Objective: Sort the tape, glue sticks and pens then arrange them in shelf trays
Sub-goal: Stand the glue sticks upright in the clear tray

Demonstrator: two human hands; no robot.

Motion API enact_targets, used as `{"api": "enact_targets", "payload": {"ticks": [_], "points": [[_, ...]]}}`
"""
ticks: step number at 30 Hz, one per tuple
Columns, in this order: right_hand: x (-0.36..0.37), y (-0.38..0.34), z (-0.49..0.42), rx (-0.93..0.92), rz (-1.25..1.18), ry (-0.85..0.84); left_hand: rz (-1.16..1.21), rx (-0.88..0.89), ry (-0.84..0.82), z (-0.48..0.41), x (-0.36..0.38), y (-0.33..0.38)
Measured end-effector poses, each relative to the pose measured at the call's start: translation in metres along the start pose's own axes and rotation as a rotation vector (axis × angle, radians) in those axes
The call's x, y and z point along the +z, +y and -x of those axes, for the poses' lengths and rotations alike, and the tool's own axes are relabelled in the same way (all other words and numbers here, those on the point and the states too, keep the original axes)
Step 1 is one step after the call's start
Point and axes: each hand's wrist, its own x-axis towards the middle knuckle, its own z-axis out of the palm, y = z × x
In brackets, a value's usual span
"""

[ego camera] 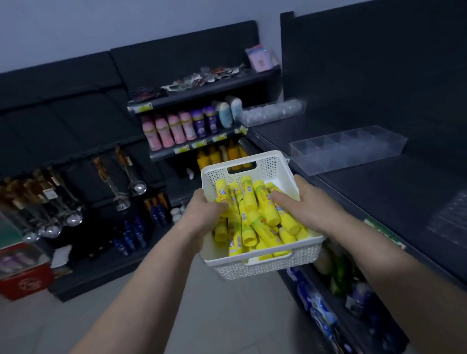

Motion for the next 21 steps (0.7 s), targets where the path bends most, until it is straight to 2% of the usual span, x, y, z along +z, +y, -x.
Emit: {"api": "enact_targets", "payload": {"ticks": [5,12,21], "points": [[0.017,-0.016,-0.089,-0.026,-0.016,-0.001,-0.019,0.018,0.030,-0.088,-0.018,0.020],[0.040,-0.023,-0.215,0.017,-0.033,0.071,-0.024,0.072,-0.081,-0.232,-0.022,0.048],[0.033,-0.015,-0.345,0.292,-0.053,0.277,-0.083,0.161,-0.365,-0.407,0.025,0.109]]}}
